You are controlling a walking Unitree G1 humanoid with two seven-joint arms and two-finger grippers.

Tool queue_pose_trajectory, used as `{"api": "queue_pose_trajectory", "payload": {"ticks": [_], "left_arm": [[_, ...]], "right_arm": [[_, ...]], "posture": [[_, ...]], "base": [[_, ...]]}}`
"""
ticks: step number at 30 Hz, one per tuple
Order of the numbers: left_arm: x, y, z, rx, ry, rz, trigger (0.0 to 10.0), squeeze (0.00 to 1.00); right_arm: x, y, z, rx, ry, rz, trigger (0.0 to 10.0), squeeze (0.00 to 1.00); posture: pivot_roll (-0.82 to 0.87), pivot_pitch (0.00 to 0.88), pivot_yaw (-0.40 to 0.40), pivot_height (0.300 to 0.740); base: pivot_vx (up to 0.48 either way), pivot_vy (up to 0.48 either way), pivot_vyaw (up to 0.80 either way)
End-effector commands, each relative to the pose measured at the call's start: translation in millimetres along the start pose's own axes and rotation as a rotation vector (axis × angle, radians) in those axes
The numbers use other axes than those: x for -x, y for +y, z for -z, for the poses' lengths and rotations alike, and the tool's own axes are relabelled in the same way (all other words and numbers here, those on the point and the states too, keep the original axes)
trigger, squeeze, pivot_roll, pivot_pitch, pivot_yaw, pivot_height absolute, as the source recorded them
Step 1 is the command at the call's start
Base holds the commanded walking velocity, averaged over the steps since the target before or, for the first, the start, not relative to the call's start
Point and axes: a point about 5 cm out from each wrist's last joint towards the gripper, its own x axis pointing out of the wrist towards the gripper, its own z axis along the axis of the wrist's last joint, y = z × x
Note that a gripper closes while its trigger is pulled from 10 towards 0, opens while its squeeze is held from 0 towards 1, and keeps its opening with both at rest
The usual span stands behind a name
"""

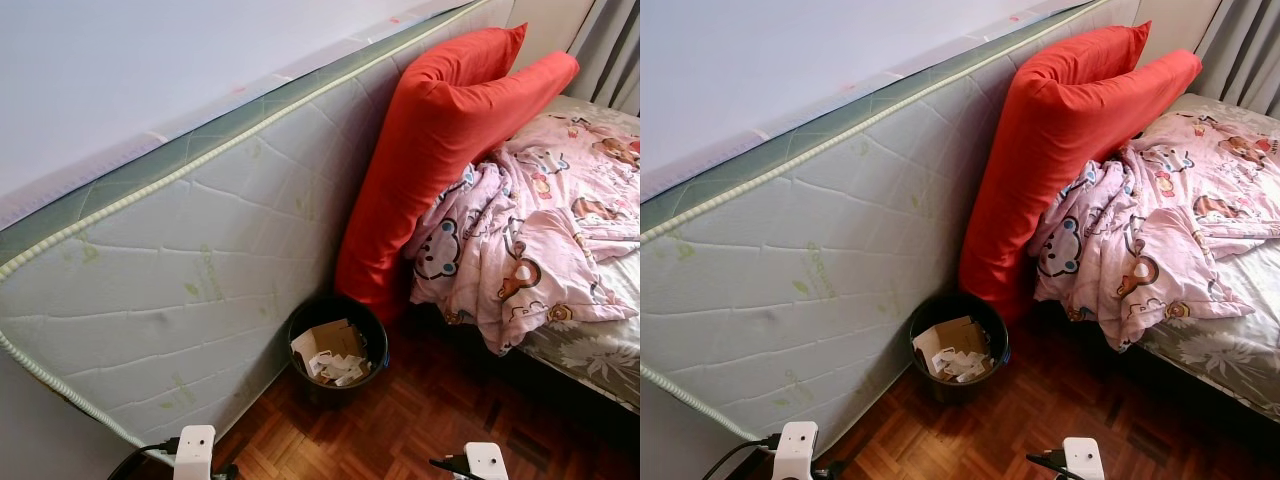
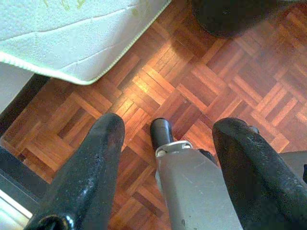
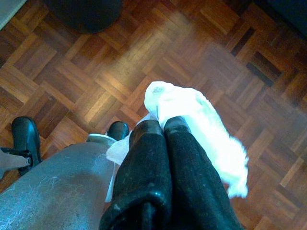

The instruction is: Clean up the room

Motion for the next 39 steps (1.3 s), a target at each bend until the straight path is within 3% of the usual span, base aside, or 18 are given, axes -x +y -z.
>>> {"api": "queue_pose_trajectory", "payload": {"ticks": [1,30,39], "left_arm": [[0.5,-0.1,4.3,-0.018,0.027,0.005,10.0,0.00],[0.6,-0.5,5.0,-0.016,0.029,0.008,10.0,0.00],[0.6,-0.4,4.8,-0.018,0.029,0.006,10.0,0.00]], "right_arm": [[0.6,-2.7,1.5,-0.007,0.005,0.010,10.0,0.00],[0.6,-2.6,1.5,0.021,0.008,0.002,10.0,0.00],[0.5,-2.8,1.7,0.029,0.015,0.002,10.0,0.00]], "posture": [[-0.02,0.055,-0.060,0.740],[-0.02,0.044,-0.060,0.740],[-0.02,0.050,-0.060,0.740]], "base": [[0.262,0.000,0.00],[0.277,0.000,0.00],[0.278,0.000,0.76]]}}
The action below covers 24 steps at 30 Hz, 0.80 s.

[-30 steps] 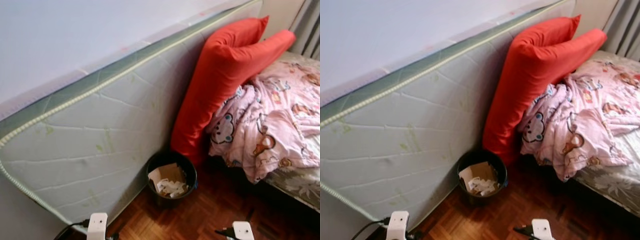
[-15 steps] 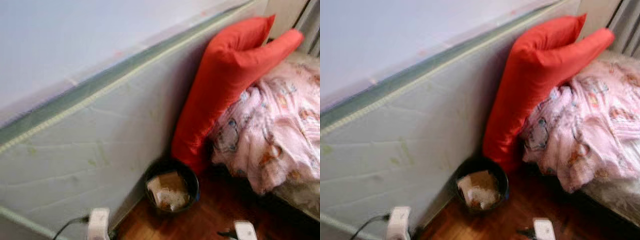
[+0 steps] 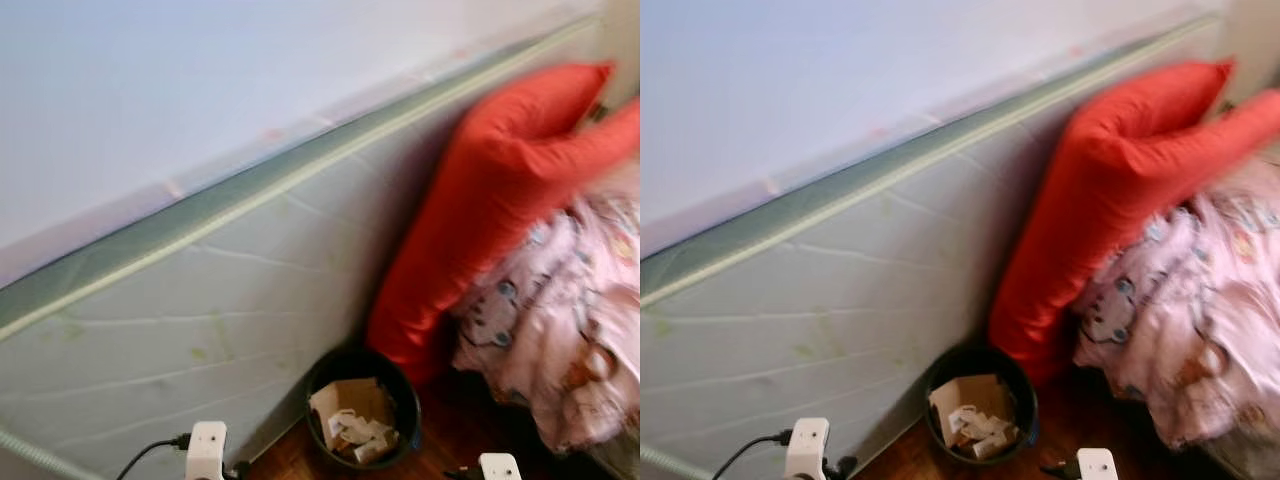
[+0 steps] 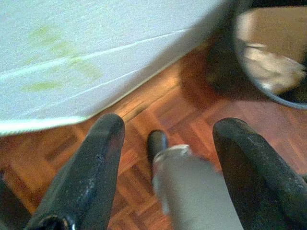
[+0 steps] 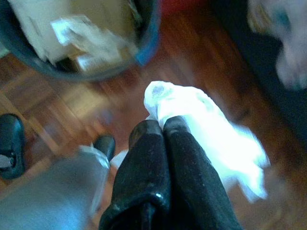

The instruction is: Clean up the room

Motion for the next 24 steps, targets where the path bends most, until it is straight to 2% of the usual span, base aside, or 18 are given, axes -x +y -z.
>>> {"api": "queue_pose_trajectory", "payload": {"ticks": [1,8,18,24], "left_arm": [[1.8,2.3,8.9,-0.014,0.038,-0.004,10.0,0.00],[1.7,2.2,8.6,-0.013,0.037,-0.005,10.0,0.00],[1.8,2.4,7.9,-0.009,0.029,-0.005,10.0,0.00],[1.8,1.9,8.0,-0.006,0.025,-0.003,10.0,0.00]], "right_arm": [[-0.9,5.9,-1.1,0.003,-0.003,-0.014,10.0,0.00],[-0.9,6.0,-1.1,0.003,-0.003,-0.017,10.0,0.00],[-0.8,6.2,-1.7,-0.041,-0.020,-0.009,10.0,0.00],[-0.3,5.6,-3.5,-0.098,-0.060,0.004,10.0,0.00]], "posture": [[-0.02,0.050,-0.060,0.740],[-0.02,0.053,-0.061,0.740],[-0.02,0.055,-0.061,0.740],[-0.02,0.057,-0.061,0.740]], "base": [[0.270,0.000,0.80],[0.264,0.000,0.80],[0.000,0.000,0.00],[0.000,0.000,0.00]]}}
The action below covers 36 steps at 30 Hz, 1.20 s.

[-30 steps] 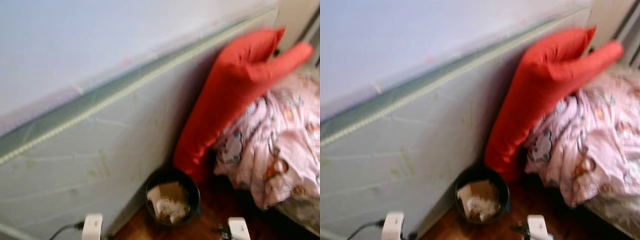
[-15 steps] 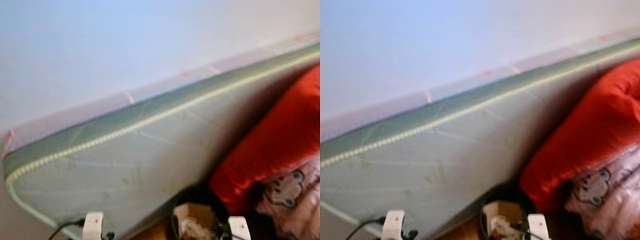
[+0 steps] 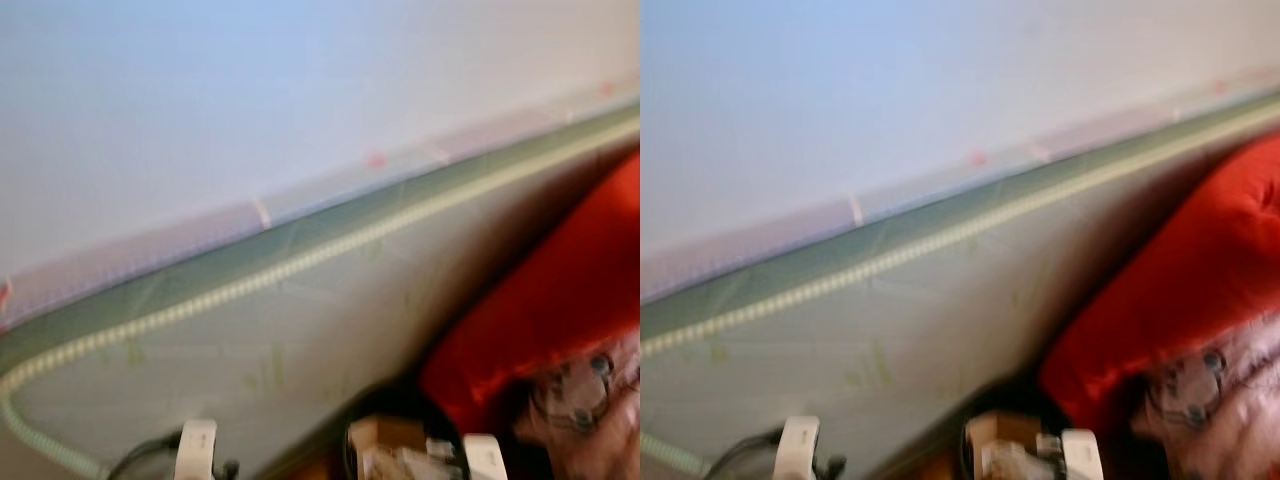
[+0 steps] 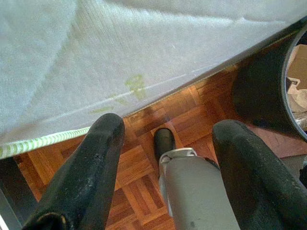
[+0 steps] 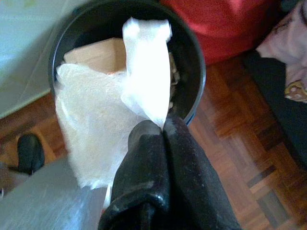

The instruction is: Clean up the room

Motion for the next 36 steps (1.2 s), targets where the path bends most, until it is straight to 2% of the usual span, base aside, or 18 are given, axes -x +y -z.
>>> {"api": "queue_pose_trajectory", "payload": {"ticks": [1,6,12,24,25,27,31,36], "left_arm": [[0.8,-0.2,4.7,0.003,0.017,0.003,10.0,0.00],[0.9,-0.2,4.7,0.004,0.015,0.003,10.0,0.00],[0.9,-0.4,4.2,0.003,0.007,0.004,10.0,0.00],[2.7,-0.9,-1.6,0.055,-0.104,0.001,10.0,0.00],[-3.5,-10.5,-32.6,0.047,-0.181,0.008,10.0,0.00],[-5.1,-14.0,-41.9,0.046,-0.199,0.006,10.0,0.00],[-3.8,-11.3,-25.7,0.038,-0.134,-0.005,10.0,0.00],[-2.3,-9.5,-16.3,0.048,-0.107,-0.008,10.0,0.00]], "right_arm": [[0.9,-3.4,0.5,-0.033,-0.018,0.025,10.0,0.00],[1.7,-5.6,-1.4,-0.087,-0.062,0.070,10.0,0.00],[1.9,-5.9,-1.9,-0.093,-0.071,0.072,10.0,0.00],[2.9,-3.7,-4.2,-0.106,-0.121,0.022,10.0,0.00],[3.1,-3.6,-2.8,-0.106,-0.115,0.016,10.0,0.00],[3.3,-3.9,-1.5,-0.111,-0.109,0.021,10.0,0.00],[3.7,-4.2,-0.1,-0.121,-0.109,0.024,10.0,0.00],[4.0,-4.4,0.4,-0.126,-0.113,0.025,10.0,0.00]], "posture": [[-0.02,0.057,-0.061,0.740],[-0.02,0.059,-0.061,0.740],[-0.02,0.059,-0.061,0.740],[0.00,0.068,-0.058,0.740],[0.01,0.075,-0.060,0.740],[0.01,0.078,-0.061,0.740],[0.00,0.084,-0.058,0.740],[-0.01,0.086,-0.056,0.740]], "base": [[0.000,0.000,0.00],[0.000,0.000,0.00],[0.000,0.000,0.00],[0.000,0.000,0.00],[0.000,0.000,0.00],[0.000,0.000,0.00],[0.000,0.000,0.00],[0.000,0.000,0.00]]}}
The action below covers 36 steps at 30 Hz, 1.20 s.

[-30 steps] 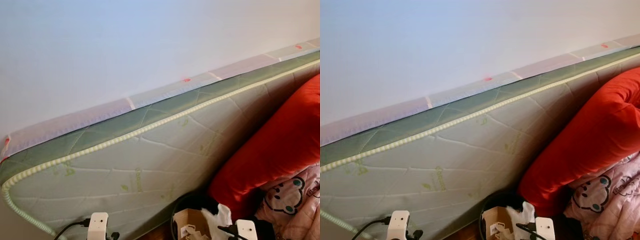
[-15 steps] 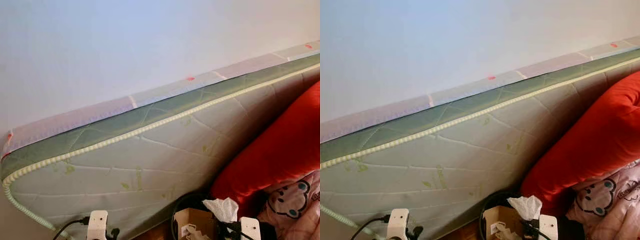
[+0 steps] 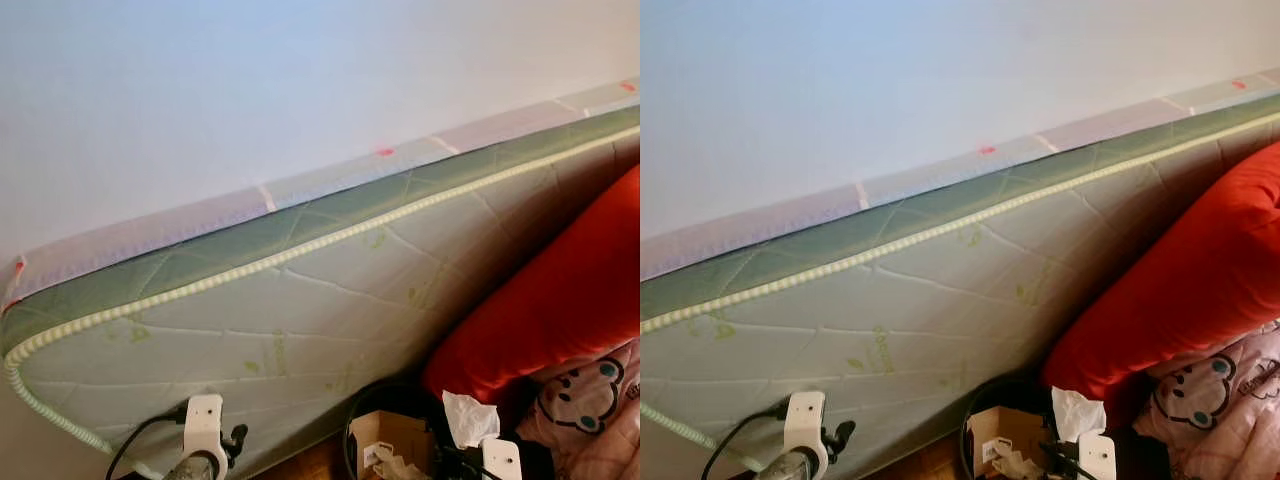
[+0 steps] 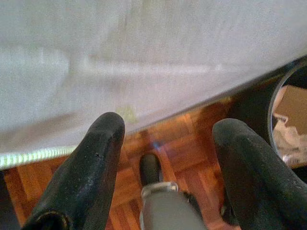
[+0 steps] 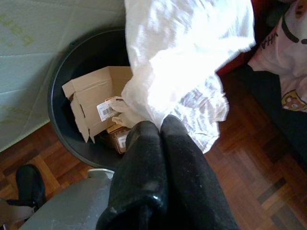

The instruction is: Clean up the room

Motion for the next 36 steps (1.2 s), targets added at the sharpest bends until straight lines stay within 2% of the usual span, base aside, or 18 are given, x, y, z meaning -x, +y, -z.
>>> {"api": "queue_pose_trajectory", "payload": {"ticks": [1,6,20,36], "left_arm": [[2.0,1.6,8.3,-0.001,0.038,-0.003,10.0,0.00],[1.9,-0.6,8.9,-0.008,0.043,-0.003,10.0,0.00],[2.1,-4.9,10.0,-0.023,0.043,0.016,10.0,0.00],[2.0,-0.1,9.9,-0.017,0.056,0.012,10.0,0.00]], "right_arm": [[1.4,-1.7,3.6,-0.020,0.007,0.007,10.0,0.00],[1.1,-0.1,4.2,0.003,0.022,-0.019,10.0,0.00],[1.1,0.2,4.0,0.024,0.025,-0.036,10.0,0.00],[0.9,0.4,3.2,0.024,0.019,-0.033,10.0,0.00]], "posture": [[0.00,0.086,-0.056,0.740],[0.00,0.084,-0.055,0.740],[0.00,0.067,-0.056,0.646],[0.00,0.086,-0.057,0.646]], "base": [[0.000,0.000,0.00],[0.000,0.000,0.00],[0.000,0.000,0.00],[0.000,0.000,0.00]]}}
